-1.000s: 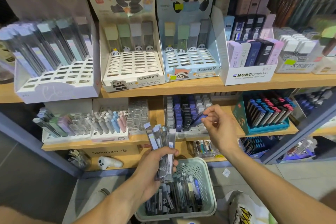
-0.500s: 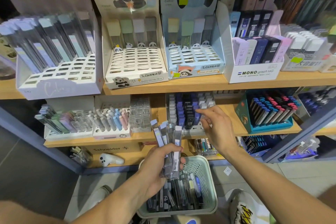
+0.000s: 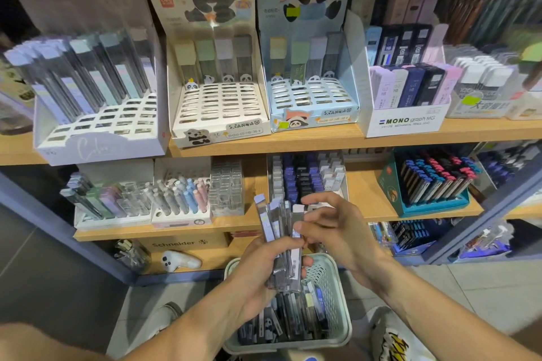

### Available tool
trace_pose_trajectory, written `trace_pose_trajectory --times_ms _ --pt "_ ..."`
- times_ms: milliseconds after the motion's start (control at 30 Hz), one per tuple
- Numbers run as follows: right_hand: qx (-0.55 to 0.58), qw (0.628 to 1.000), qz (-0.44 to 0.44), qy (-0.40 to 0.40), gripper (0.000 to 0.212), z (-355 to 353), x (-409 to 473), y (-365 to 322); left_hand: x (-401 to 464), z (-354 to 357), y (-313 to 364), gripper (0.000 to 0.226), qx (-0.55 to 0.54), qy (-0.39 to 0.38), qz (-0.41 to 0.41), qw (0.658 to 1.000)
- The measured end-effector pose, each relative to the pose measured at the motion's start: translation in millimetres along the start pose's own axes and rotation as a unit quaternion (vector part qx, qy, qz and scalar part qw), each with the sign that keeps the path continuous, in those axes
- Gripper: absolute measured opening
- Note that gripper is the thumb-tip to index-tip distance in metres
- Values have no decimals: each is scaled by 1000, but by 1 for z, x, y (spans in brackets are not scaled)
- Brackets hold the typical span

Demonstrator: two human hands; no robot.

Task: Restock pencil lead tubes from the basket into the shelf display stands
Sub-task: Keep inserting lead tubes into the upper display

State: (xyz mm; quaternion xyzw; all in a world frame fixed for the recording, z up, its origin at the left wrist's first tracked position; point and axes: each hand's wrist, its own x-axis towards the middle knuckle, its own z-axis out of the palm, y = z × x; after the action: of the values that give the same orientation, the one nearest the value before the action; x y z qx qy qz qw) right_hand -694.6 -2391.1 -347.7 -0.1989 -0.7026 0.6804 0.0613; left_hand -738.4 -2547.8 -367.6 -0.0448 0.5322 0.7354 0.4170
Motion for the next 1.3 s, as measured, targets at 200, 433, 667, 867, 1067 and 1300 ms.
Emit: trace_pose_trajectory --times_ms 200,433,667,867,1067,1300 --pt "103 994 -10 28 36 3 -7 -6 -7 -2 8 42 -35 34 36 998" --pt "96 991 -91 14 37 20 -32 -46 -38 -10 26 24 23 113 86 990" --pt "66 982 -172 -51 34 66 -31 -126 -94 -11 93 15 50 95 222 969" --pt "108 961 -246 -56 33 131 8 -205 -115 -38 176 28 -16 150 315 937" --pt "136 953 -269 17 51 177 45 -218 -110 -82 194 35 -55 189 338 920" --pt "-26 922 -361 138 32 183 73 -203 -104 -98 191 25 -23 165 363 917"
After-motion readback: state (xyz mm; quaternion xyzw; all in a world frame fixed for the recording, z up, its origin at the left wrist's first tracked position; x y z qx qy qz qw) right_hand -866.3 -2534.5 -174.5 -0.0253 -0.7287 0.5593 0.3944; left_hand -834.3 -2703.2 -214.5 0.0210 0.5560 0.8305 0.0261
